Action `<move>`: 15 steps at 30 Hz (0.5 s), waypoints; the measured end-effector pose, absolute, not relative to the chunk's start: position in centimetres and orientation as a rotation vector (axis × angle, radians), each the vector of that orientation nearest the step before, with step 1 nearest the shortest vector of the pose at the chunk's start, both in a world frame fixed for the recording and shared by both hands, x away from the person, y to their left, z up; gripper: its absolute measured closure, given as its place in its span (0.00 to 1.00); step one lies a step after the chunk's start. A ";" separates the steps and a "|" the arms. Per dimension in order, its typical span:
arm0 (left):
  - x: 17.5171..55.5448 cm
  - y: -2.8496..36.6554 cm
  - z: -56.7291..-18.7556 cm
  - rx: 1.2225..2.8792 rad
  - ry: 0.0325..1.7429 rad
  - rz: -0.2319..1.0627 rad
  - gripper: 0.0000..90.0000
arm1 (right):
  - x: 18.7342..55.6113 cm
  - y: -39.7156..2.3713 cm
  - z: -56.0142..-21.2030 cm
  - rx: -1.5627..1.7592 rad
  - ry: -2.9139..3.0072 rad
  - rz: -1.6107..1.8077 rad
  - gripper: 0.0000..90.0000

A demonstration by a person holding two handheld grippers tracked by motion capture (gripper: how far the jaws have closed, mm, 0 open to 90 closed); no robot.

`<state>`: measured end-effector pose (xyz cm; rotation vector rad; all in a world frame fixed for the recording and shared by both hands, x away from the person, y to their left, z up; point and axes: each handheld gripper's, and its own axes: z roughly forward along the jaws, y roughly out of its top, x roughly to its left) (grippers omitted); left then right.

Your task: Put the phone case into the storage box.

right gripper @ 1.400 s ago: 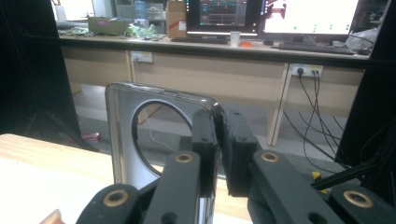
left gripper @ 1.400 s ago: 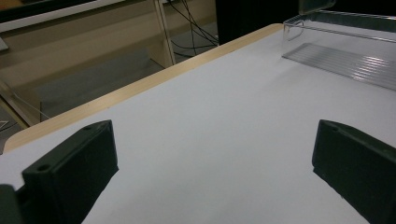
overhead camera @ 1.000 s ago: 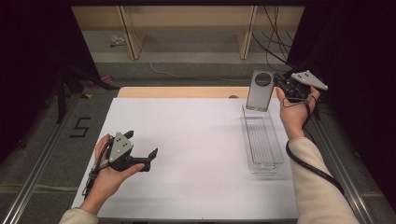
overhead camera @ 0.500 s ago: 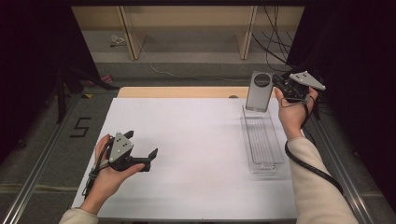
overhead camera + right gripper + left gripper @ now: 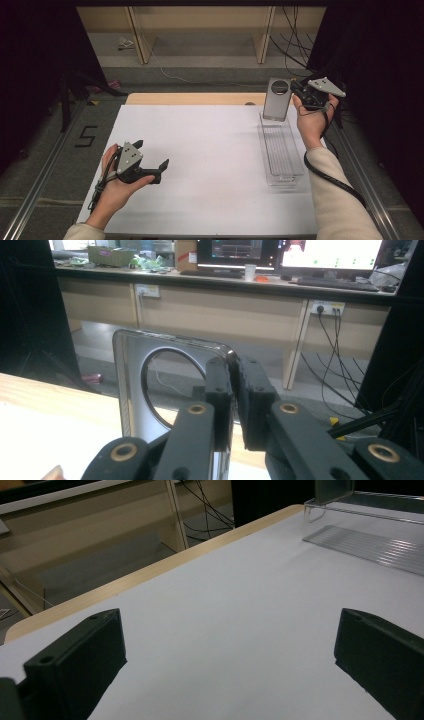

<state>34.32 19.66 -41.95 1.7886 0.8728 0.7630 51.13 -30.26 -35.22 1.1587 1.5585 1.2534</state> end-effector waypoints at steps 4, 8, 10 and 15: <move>34.3 19.7 -42.0 1.788 0.873 0.763 0.00 | 51.2 -30.2 -35.4 1.160 1.562 1.250 0.94; 34.3 19.7 -42.0 1.789 0.873 0.763 0.00 | 51.3 -30.3 -35.5 1.165 1.558 1.248 0.94; 34.3 19.7 -41.9 1.789 0.872 0.765 0.00 | 51.3 -30.3 -35.5 1.166 1.557 1.246 0.94; 34.3 19.6 -42.0 1.790 0.872 0.764 0.00 | 51.4 -30.3 -35.8 1.169 1.557 1.241 0.94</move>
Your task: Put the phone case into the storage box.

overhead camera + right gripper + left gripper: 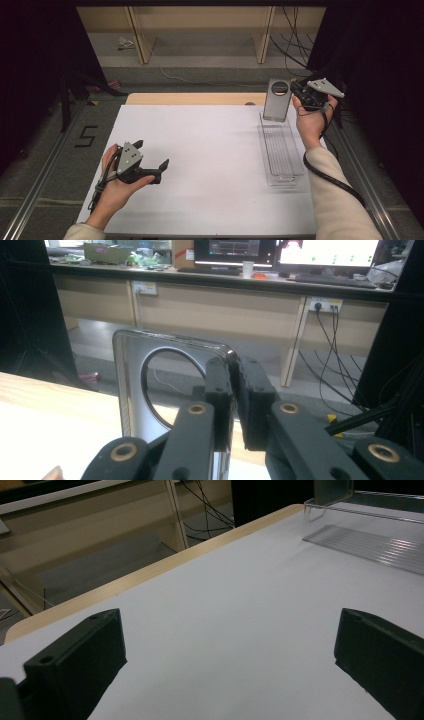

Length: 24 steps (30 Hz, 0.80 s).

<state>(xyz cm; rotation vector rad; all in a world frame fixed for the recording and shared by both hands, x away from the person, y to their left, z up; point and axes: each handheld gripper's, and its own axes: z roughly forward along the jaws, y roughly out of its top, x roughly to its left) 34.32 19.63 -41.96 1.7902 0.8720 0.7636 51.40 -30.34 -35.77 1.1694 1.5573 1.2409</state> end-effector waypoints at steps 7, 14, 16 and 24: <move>34.3 19.6 -42.0 1.791 0.872 0.763 0.00 | 51.5 -30.4 -36.1 1.175 1.559 1.233 0.94; 34.3 19.6 -42.0 1.789 0.871 0.764 0.00 | 51.7 -30.4 -36.4 1.180 1.567 1.225 0.94; 34.3 19.6 -41.9 1.793 0.867 0.765 0.00 | 51.7 -30.4 -36.5 1.181 1.569 1.222 0.94; 34.3 19.6 -42.0 1.791 0.868 0.763 0.00 | 51.8 -30.3 -36.8 1.185 1.578 1.217 0.94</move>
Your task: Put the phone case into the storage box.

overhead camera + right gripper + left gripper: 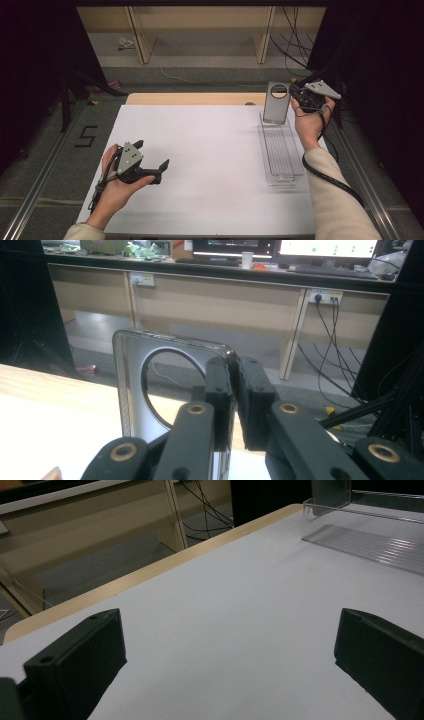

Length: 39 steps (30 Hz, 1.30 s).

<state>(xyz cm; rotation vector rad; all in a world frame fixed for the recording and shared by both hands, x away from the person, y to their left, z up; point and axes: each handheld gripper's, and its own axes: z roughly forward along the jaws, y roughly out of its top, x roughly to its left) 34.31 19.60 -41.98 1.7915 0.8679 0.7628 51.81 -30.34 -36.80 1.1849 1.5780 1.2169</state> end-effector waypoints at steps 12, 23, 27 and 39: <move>34.3 19.6 -42.0 1.791 0.868 0.762 0.00 | 51.9 -30.3 -37.1 1.196 1.589 1.209 0.94; 34.3 19.5 -42.0 1.796 0.869 0.761 0.00 | 52.1 -30.4 -37.4 1.208 1.594 1.208 0.94; 34.3 19.5 -42.0 1.796 0.868 0.760 0.00 | 52.1 -30.4 -37.5 1.211 1.595 1.207 0.94; 34.4 19.5 -42.1 1.796 0.869 0.759 0.00 | 52.2 -30.5 -37.8 1.222 1.602 1.206 0.94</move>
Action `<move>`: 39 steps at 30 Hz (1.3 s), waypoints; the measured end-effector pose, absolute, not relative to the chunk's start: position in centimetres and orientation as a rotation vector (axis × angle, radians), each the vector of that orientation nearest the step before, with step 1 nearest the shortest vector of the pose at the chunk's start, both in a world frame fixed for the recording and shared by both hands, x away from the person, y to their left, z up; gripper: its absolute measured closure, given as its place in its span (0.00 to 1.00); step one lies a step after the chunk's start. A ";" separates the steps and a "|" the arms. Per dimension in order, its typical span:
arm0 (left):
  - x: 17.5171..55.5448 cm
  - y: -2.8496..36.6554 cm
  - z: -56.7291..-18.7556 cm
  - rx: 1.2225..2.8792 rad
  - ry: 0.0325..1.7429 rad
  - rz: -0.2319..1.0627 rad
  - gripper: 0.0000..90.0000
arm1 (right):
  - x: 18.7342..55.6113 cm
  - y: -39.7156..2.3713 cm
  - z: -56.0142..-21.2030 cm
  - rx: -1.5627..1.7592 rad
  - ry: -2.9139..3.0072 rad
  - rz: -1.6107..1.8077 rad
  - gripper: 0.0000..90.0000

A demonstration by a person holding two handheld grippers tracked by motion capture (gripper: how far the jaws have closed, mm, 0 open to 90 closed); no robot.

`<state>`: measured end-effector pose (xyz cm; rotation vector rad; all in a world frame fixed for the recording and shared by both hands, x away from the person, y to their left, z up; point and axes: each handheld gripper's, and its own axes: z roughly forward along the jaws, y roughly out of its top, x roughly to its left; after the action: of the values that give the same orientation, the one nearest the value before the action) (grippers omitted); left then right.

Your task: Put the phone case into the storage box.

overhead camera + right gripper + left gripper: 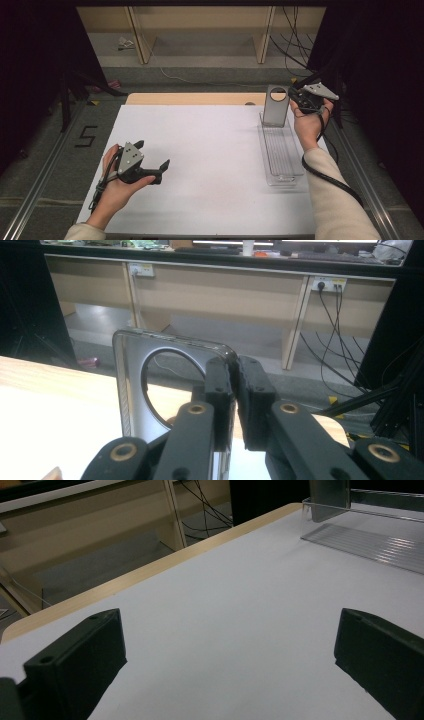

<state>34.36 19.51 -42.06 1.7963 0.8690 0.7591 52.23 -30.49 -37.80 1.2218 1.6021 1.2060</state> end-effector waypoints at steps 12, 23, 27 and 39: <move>34.4 19.5 -42.1 1.797 0.869 0.757 0.00 | 52.4 -30.4 -38.1 1.230 1.615 1.202 0.94; 34.4 19.5 -42.1 1.799 0.868 0.758 0.00 | 52.4 -30.5 -38.3 1.235 1.621 1.193 0.94; 34.4 19.5 -42.1 1.797 0.868 0.758 0.00 | 52.5 -30.5 -38.5 1.237 1.625 1.185 0.94; 34.4 19.5 -42.1 1.799 0.868 0.758 0.00 | 52.6 -30.5 -38.8 1.245 1.634 1.179 0.94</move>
<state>34.36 19.49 -42.09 1.7989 0.8676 0.7585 52.57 -30.49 -38.76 1.2446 1.6344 1.1791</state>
